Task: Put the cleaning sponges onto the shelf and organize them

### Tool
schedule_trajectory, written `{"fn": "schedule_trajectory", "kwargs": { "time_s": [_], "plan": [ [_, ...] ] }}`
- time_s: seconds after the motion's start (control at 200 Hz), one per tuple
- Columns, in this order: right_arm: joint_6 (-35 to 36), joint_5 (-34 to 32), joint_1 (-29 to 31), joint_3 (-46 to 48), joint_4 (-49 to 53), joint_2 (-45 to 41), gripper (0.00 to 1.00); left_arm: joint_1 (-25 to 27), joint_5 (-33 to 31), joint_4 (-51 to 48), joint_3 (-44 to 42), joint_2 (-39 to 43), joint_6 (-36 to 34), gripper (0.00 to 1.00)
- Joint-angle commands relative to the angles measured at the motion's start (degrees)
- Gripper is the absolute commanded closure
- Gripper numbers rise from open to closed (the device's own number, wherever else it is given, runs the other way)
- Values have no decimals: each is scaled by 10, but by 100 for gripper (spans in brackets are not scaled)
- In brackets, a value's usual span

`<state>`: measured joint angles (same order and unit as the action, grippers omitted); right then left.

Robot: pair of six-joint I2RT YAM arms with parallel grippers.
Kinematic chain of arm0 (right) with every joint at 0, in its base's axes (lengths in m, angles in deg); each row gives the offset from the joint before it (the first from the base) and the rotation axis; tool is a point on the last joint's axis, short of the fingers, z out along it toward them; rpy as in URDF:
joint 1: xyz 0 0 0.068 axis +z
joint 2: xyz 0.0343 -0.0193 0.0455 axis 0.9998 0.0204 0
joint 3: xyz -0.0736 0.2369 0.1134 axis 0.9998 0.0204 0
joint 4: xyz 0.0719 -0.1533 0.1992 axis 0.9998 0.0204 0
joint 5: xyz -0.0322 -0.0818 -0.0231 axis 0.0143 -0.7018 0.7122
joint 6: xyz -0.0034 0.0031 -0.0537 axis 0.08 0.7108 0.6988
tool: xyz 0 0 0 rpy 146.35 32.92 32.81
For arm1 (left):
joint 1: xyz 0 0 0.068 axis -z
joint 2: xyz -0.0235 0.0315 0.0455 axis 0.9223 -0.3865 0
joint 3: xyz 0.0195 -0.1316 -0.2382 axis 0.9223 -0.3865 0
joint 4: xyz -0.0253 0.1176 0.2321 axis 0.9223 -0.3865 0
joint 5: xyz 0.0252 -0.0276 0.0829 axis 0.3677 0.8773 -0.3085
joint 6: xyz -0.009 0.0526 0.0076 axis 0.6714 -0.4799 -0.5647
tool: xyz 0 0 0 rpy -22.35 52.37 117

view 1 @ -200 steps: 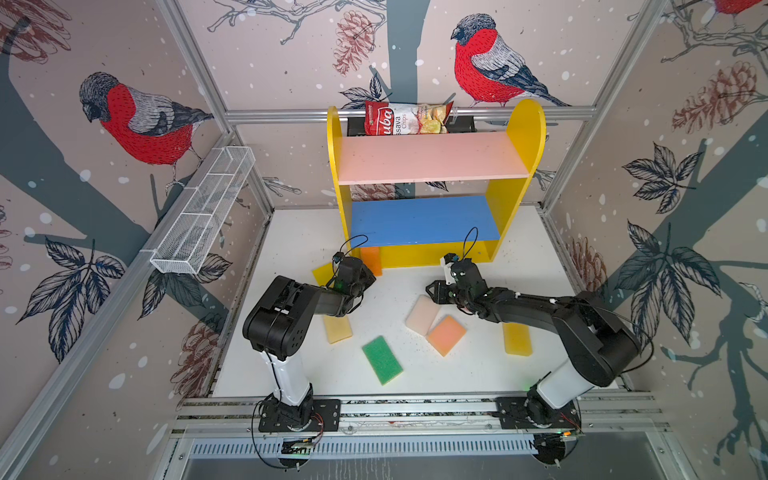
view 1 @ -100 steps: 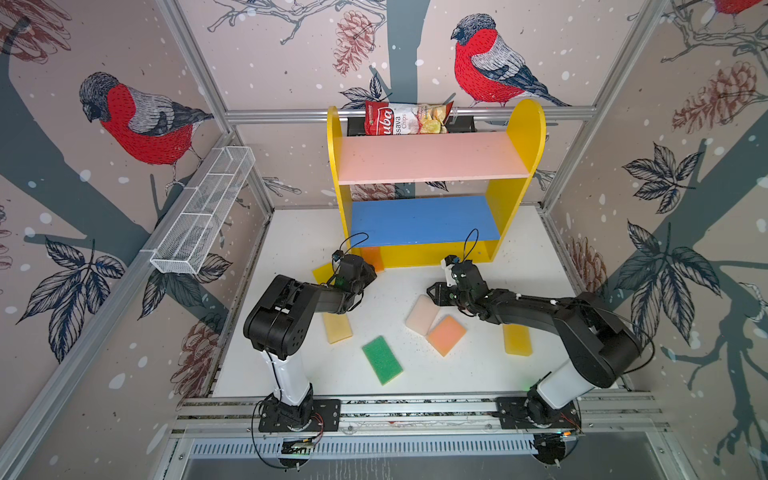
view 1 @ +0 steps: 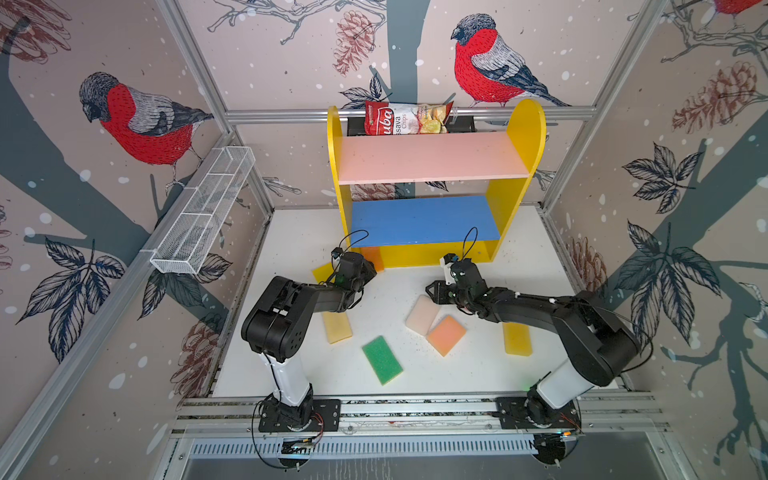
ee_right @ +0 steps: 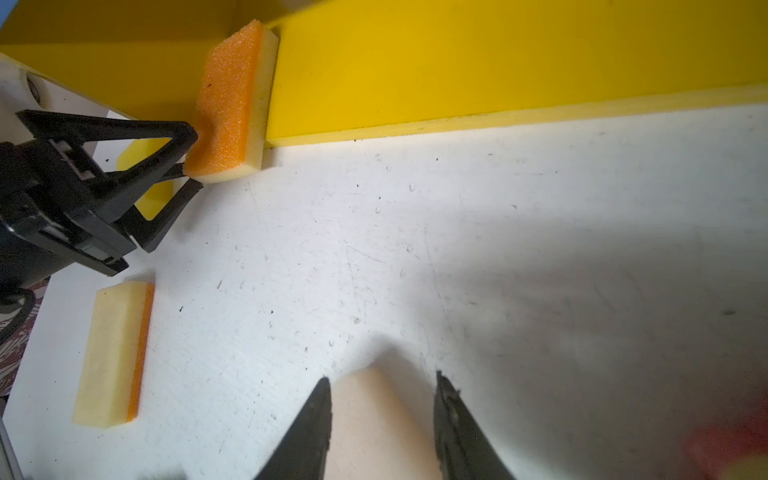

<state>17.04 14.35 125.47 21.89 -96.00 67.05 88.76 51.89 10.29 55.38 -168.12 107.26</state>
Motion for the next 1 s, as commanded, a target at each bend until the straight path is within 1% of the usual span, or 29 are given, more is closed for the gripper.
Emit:
{"fn": "schedule_trajectory", "kwargs": {
  "time_s": [0.0,0.08,0.135,0.185,0.265,0.555,0.7,0.821,0.996],
  "plan": [
    [1,-1,0,-1,-3,-3,59,5,39,16,15,-15,-28,59],
    [1,-3,1,2,0,-4,59,5,41,18,18,-21,-26,77],
    [2,-4,1,5,-1,-4,59,5,40,20,17,-22,-26,87],
    [1,-4,1,6,-2,-3,59,5,39,19,17,-22,-26,93],
    [2,-3,0,6,-3,-1,59,5,38,17,15,-18,-26,100],
    [1,-1,1,4,-7,6,59,14,53,23,-21,19,-21,100],
    [0,1,1,5,-10,11,59,37,37,-1,-18,37,-47,100],
    [-1,4,1,3,-12,14,59,42,28,-12,-3,29,-58,100],
    [0,3,1,6,-10,10,59,41,19,-23,33,-6,-74,100]
  ]
}}
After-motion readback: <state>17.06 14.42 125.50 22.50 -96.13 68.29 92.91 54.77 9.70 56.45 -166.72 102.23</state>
